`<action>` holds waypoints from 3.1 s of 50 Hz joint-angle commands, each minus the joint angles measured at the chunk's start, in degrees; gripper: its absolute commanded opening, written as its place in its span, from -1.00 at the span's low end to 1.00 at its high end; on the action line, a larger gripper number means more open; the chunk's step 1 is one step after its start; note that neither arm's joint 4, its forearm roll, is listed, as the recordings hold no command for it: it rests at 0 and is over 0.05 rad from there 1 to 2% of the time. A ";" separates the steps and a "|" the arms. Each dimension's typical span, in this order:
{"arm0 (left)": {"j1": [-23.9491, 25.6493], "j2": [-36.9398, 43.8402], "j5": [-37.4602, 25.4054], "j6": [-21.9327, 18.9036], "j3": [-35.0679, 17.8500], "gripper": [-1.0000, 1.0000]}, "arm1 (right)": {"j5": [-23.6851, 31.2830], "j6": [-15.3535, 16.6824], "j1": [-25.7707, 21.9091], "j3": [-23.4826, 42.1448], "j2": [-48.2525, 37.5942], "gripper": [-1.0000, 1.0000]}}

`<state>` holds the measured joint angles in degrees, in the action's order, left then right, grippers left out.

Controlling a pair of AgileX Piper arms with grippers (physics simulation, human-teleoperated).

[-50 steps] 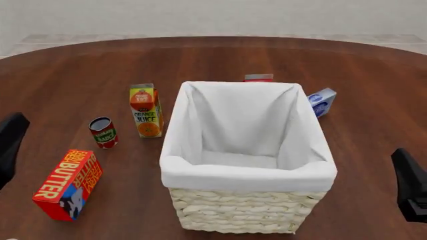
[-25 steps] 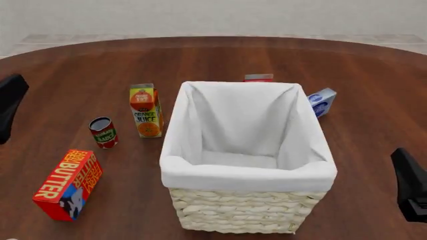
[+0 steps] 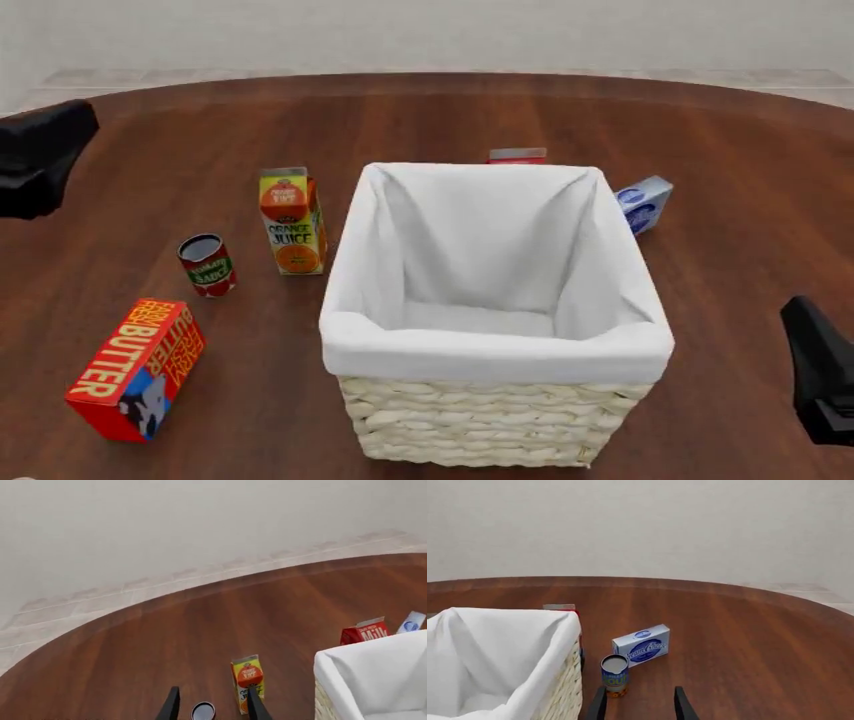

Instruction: Pick up the alphabet soup and the tomato sauce, and put them in the basket.

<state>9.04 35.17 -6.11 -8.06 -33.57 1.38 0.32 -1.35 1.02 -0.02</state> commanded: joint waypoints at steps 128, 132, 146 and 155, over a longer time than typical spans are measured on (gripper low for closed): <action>-6.86 42.79 -19.10 0.57 -23.18 1.00 | -0.09 0.42 -0.43 -0.36 -0.01 1.00; -6.99 43.69 -18.05 0.66 -22.99 1.00 | -0.12 0.36 -0.30 -0.35 0.00 1.00; -7.82 45.43 -14.04 2.62 -21.15 1.00 | -0.06 0.45 -0.27 -0.29 0.00 1.00; -7.57 46.17 -11.91 3.91 -19.85 1.00 | 0.03 0.43 -0.34 -0.15 -0.02 1.00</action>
<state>1.54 80.32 -20.37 -5.43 -54.56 1.34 0.75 -1.67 0.77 -0.03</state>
